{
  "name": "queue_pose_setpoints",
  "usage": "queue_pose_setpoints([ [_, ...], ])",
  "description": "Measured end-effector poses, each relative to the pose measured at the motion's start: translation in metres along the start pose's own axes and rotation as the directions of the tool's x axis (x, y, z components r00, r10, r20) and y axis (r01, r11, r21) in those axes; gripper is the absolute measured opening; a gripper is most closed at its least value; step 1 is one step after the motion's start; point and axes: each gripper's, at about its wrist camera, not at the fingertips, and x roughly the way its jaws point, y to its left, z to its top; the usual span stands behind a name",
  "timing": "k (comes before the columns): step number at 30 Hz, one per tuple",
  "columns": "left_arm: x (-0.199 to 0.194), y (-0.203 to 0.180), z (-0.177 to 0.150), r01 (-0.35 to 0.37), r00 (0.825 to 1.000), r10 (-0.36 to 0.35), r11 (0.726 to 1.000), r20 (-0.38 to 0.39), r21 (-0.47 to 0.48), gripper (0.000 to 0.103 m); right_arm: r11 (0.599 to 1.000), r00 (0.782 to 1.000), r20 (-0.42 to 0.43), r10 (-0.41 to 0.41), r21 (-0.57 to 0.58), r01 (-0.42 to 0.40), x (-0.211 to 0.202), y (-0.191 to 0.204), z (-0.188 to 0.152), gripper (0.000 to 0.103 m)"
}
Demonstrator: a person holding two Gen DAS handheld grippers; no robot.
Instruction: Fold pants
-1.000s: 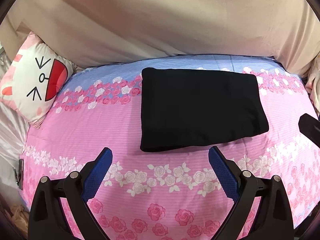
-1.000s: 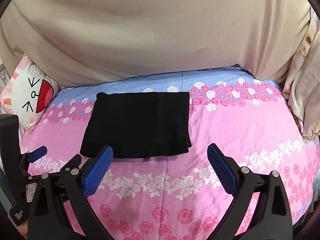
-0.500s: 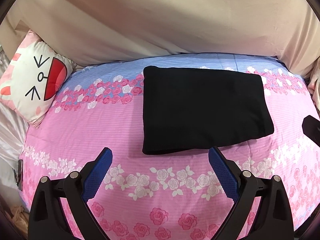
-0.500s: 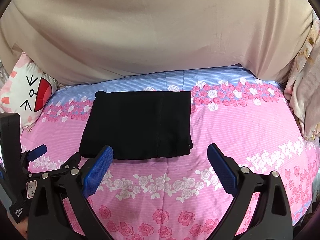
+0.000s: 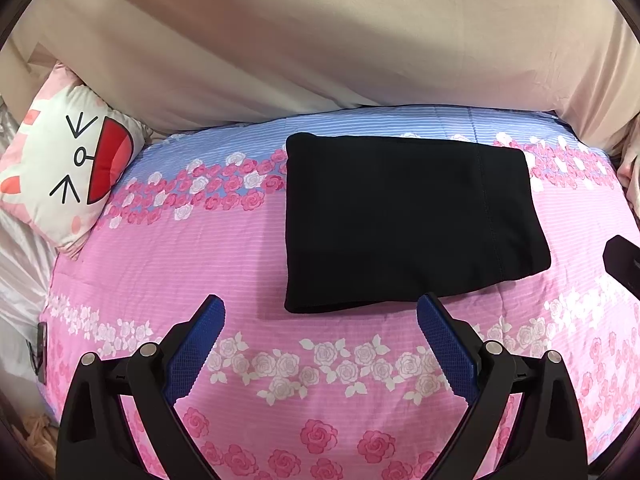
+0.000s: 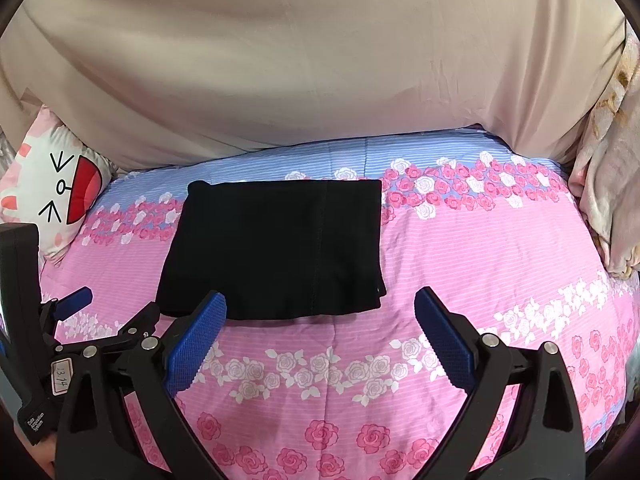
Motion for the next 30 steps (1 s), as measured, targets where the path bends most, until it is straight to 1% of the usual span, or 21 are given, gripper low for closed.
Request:
queue_pose_setpoints([
  [30, 0.0002, 0.0012, 0.0, -0.004, 1.0, 0.004, 1.0, 0.0, 0.002, 0.095, 1.0, 1.0, -0.011, 0.002, 0.0, -0.002, -0.0007, 0.0049, -0.0063, 0.093],
])
